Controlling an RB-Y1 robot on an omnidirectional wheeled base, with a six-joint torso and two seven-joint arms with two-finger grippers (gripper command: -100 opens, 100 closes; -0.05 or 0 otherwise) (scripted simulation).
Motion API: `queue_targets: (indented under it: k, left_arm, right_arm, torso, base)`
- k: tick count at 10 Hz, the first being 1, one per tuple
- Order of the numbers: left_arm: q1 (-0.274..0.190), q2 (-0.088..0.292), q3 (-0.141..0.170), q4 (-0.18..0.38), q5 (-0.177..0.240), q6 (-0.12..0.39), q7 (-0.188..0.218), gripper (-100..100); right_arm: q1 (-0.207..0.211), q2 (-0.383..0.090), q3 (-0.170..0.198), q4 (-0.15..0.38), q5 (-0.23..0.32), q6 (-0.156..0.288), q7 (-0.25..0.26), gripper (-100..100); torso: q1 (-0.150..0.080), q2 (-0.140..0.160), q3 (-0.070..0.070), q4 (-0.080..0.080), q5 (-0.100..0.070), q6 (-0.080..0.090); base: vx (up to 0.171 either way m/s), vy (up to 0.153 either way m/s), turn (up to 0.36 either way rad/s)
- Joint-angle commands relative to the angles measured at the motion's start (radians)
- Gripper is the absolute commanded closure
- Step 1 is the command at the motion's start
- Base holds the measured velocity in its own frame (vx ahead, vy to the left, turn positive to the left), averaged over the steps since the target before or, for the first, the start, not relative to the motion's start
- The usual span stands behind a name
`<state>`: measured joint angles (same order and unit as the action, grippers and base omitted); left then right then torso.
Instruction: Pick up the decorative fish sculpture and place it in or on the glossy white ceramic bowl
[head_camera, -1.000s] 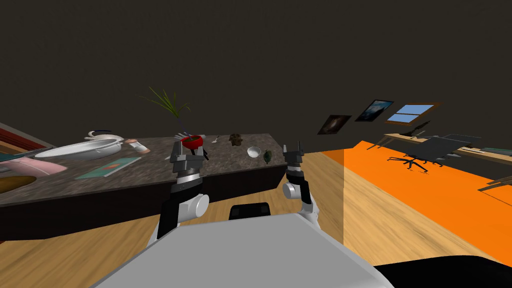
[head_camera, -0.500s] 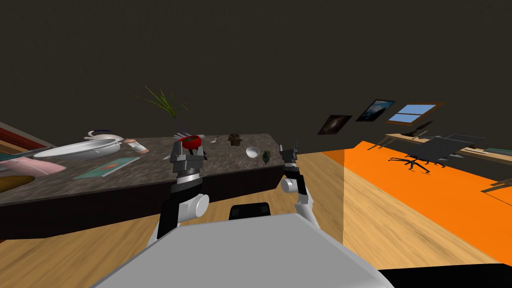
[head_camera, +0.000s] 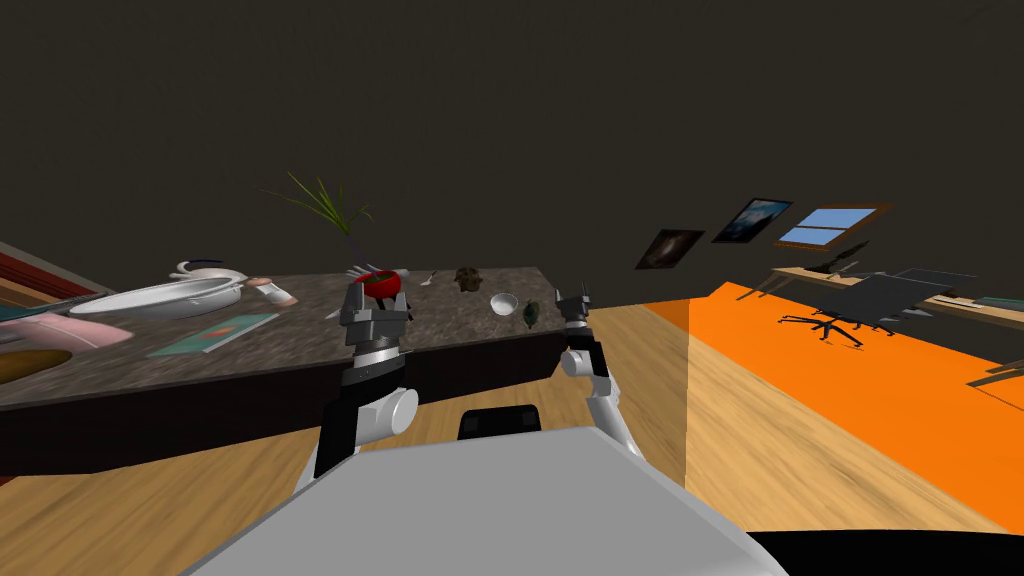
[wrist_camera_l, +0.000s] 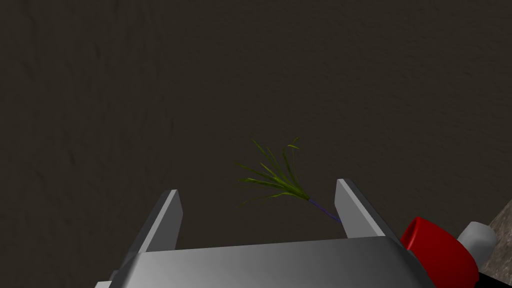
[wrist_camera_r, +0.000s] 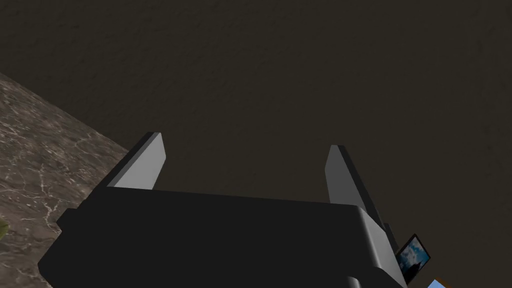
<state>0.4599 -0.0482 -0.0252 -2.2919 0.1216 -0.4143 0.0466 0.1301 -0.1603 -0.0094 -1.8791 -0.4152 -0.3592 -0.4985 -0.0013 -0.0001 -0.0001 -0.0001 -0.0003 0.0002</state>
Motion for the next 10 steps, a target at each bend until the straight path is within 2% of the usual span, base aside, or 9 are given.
queue_targets:
  k: [1, 3, 4, 5, 6, 7, 8, 9, 10]
  left_arm:
    - [0.000, 0.000, 0.000, 0.000, 0.000, 0.000, 0.000, 0]
    - [0.000, 0.000, 0.000, 0.000, 0.000, 0.000, 0.000, 0]
    - [0.000, 0.000, 0.000, 0.000, 0.000, 0.000, 0.000, 0]
    - [0.000, 0.000, 0.000, 0.000, 0.000, 0.000, 0.000, 0]
    - [0.000, 0.000, 0.000, 0.000, 0.000, 0.000, 0.000, 0]
    - [0.000, 0.000, 0.000, 0.000, 0.000, 0.000, 0.000, 0]
    - [0.000, 0.000, 0.000, 0.000, 0.000, 0.000, 0.000, 0]
    - [0.000, 0.000, 0.000, 0.000, 0.000, 0.000, 0.000, 0]
    - [0.000, 0.000, 0.000, 0.000, 0.000, 0.000, 0.000, 0]
  right_arm:
    - [-0.050, -0.006, -0.009, 0.050, -0.037, 0.042, -0.050, -100]
    - [-0.091, -0.012, -0.013, 0.087, -0.069, 0.072, -0.097, -100]
    - [-0.091, -0.012, -0.013, 0.097, -0.069, 0.072, -0.114, -100]
    - [-0.129, -0.017, -0.017, 0.130, -0.101, 0.104, -0.147, -100]
    - [-0.129, -0.017, -0.017, 0.143, -0.101, 0.104, -0.166, -100]
    - [-0.168, -0.021, -0.021, 0.184, -0.133, 0.135, -0.198, -100]
    - [-0.168, -0.021, -0.021, 0.189, -0.133, 0.135, -0.217, -100]
    - [-0.206, -0.024, -0.024, 0.231, -0.166, 0.167, -0.248, -100]
    - [-0.206, -0.024, -0.024, 0.234, -0.166, 0.167, -0.268, -100]
  torso:
    - [0.000, 0.000, 0.000, 0.000, 0.000, 0.000]
    - [0.000, 0.000, 0.000, 0.000, 0.000, 0.000]
    - [0.000, 0.000, 0.000, 0.000, 0.000, 0.000]
    - [0.000, 0.000, 0.000, 0.000, 0.000, 0.000]
    - [0.001, 0.000, 0.000, 0.000, 0.000, 0.000]
    - [0.001, 0.000, 0.000, 0.000, 0.000, 0.000]
    - [0.001, 0.000, 0.000, 0.000, 0.000, 0.000]
    - [0.001, 0.001, 0.000, 0.000, 0.000, 0.000]
    - [0.001, 0.001, 0.000, 0.000, 0.000, 0.000]
  base:
    - [-0.004, -0.017, 0.005]
    - [-0.006, -0.018, 0.005]
    - [-0.007, -0.015, 0.009]
    - [-0.012, -0.011, 0.002]
    - [-0.009, -0.008, 0.008]
    - [-0.013, -0.006, 0.006]
    - [-0.010, -0.004, 0.007]
    - [-0.013, -0.001, 0.008]
    - [-0.012, 0.000, 0.007]
